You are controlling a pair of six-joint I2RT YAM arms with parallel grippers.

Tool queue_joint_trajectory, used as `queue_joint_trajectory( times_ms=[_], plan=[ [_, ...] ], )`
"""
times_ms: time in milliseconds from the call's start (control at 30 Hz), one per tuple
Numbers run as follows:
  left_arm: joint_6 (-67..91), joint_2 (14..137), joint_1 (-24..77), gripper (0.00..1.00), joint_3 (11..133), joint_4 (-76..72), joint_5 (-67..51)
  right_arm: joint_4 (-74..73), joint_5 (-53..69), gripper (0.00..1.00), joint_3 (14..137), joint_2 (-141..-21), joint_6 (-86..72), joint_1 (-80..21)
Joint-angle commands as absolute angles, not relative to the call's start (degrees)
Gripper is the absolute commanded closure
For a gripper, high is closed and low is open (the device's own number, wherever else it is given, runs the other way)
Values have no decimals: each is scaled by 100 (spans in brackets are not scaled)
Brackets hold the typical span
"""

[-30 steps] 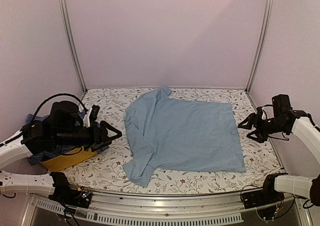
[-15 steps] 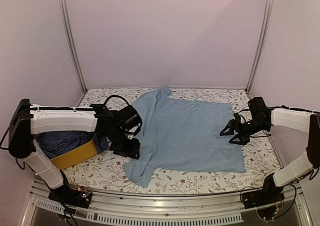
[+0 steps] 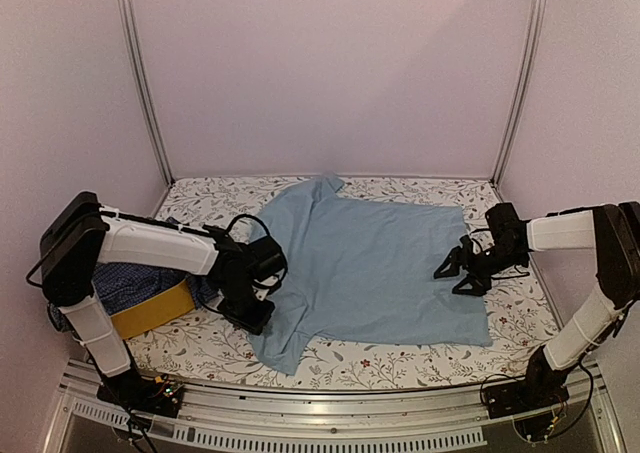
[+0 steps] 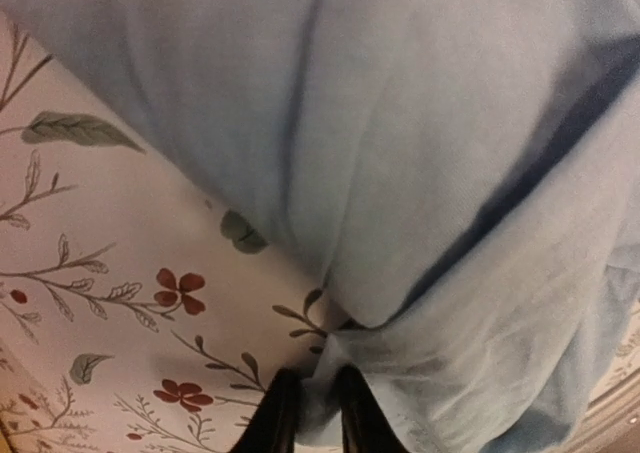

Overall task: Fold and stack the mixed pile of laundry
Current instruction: Adjust the flattened T-shirt at the center of the board.

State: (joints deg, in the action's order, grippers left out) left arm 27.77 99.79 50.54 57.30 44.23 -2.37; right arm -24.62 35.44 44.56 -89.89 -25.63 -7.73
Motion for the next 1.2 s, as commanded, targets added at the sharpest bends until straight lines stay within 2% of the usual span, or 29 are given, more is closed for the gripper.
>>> queue_joint_trajectory(
  times_ms=[0,33,233,433,567,667,833,900,1000,1167],
  plan=[
    [2998,10168,5033,93,5566,4453,-457,-2332,3324,25,4347,-9248,-2706,-760],
    [3186,10043,5045,100,5475,4555,-549,-2329,3266,24,4322,-9296,-2773,-745],
    [4791,8596,5187,100,4465,4854,-1469,-2285,3008,23,4143,-9249,-3166,-594],
    [5791,7795,5493,100,3823,5417,-1449,-2336,2868,23,4113,-9298,-3157,-523],
    [5757,7599,5569,93,3770,5278,-1809,-2447,2841,23,4240,-9256,-3095,-523],
    [5512,7647,5688,85,4052,5463,-1780,-2668,2956,23,4499,-9171,-2904,-531],
    [5188,7798,5627,79,5069,6528,-638,-3218,2860,23,4957,-8670,-2577,-528],
    [5013,7965,5482,73,5684,6653,-302,-3376,2834,23,5034,-8444,-2504,-529],
    [4465,8348,4951,62,6377,6324,-16,-3423,2961,23,4938,-8273,-2483,-528],
    [3715,9216,3937,61,7303,5154,-292,-3065,3193,24,4552,-8306,-2699,-632]
  ],
)
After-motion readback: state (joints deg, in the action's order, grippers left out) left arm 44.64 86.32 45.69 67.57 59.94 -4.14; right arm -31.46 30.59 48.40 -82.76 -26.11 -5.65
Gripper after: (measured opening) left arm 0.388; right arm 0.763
